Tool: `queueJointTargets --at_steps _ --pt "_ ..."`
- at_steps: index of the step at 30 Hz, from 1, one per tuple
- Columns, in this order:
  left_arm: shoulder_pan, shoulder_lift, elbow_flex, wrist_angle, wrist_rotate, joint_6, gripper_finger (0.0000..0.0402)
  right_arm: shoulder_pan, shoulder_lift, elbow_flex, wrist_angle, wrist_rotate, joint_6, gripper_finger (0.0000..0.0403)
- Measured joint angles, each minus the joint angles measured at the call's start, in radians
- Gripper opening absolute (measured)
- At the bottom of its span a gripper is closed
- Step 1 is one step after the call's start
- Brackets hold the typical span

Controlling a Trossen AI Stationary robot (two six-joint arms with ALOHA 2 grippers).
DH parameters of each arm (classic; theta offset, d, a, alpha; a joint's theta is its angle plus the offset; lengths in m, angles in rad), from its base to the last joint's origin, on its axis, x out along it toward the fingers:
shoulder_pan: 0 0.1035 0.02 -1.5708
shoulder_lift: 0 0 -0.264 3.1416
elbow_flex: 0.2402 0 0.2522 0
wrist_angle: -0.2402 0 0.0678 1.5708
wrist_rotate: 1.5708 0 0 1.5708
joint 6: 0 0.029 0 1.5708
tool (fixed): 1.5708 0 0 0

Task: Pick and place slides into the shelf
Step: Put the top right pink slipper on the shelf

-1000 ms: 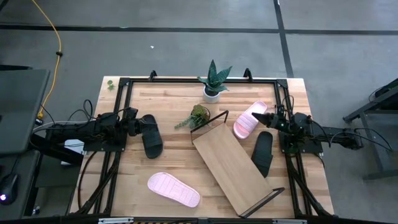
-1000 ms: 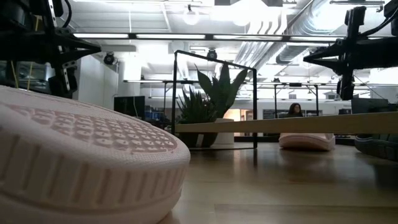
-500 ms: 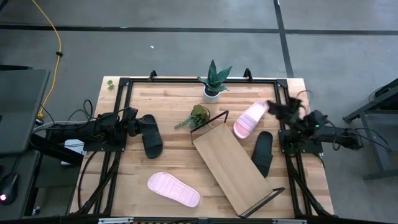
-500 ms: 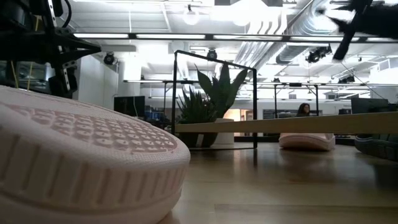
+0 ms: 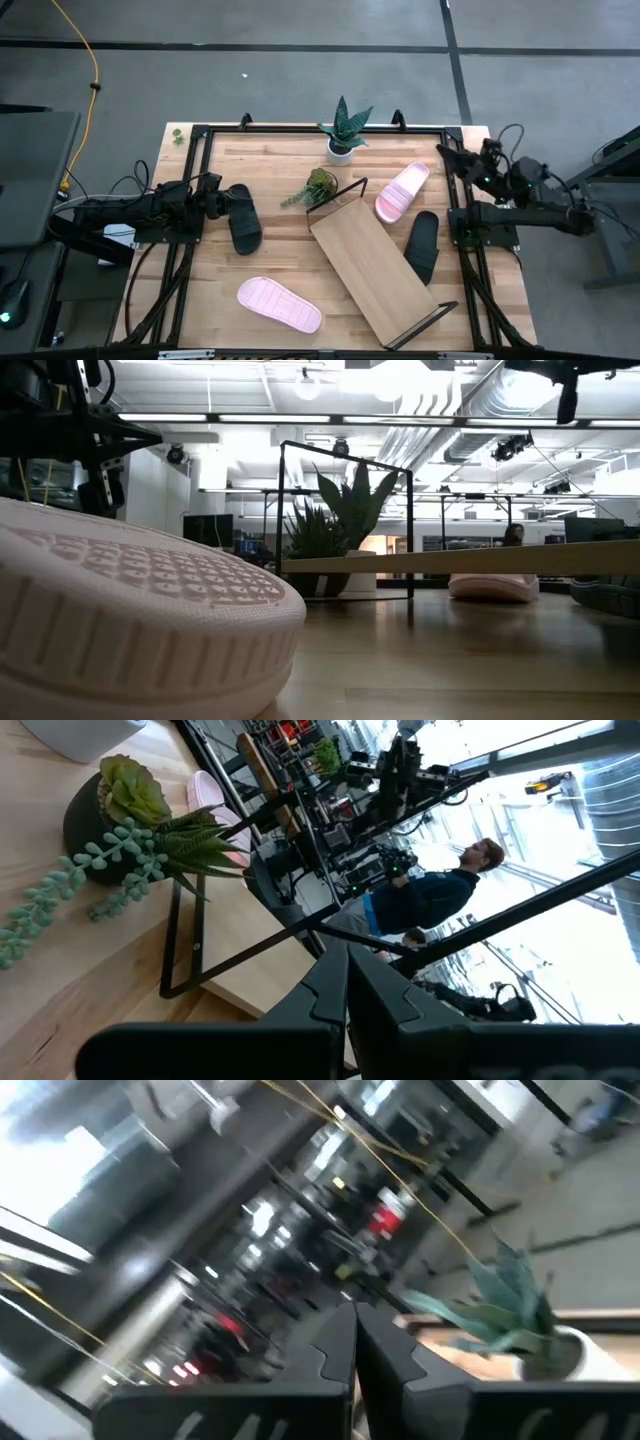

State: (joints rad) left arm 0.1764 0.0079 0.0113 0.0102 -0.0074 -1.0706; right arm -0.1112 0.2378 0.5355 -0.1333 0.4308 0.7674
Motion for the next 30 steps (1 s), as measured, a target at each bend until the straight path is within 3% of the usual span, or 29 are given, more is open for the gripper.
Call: queueJointTargets --at_steps 7,12,17,22,30 --pt "0.0 0.0 0.0 0.0 -0.001 0.0 0.0001 -0.05 0.206 0.169 -0.292 0.061 -0.034 0.0001" --pt "0.0 0.0 0.0 0.0 -0.003 0.0 0.0001 -0.171 0.279 0.255 -0.467 -0.082 -0.017 0.0001" --pt "0.0 0.0 0.0 0.0 -0.005 0.027 0.0001 -0.344 0.317 0.289 -0.528 -0.216 -0.094 0.0001" --pt "0.0 0.0 0.0 0.001 -0.011 0.051 0.0001 -0.561 0.359 0.285 -0.555 -0.471 -0.184 0.0001" --pt "0.0 0.0 0.0 0.001 -0.011 0.052 0.0001 -0.863 0.528 0.284 -0.59 -0.902 -0.345 0.0017"
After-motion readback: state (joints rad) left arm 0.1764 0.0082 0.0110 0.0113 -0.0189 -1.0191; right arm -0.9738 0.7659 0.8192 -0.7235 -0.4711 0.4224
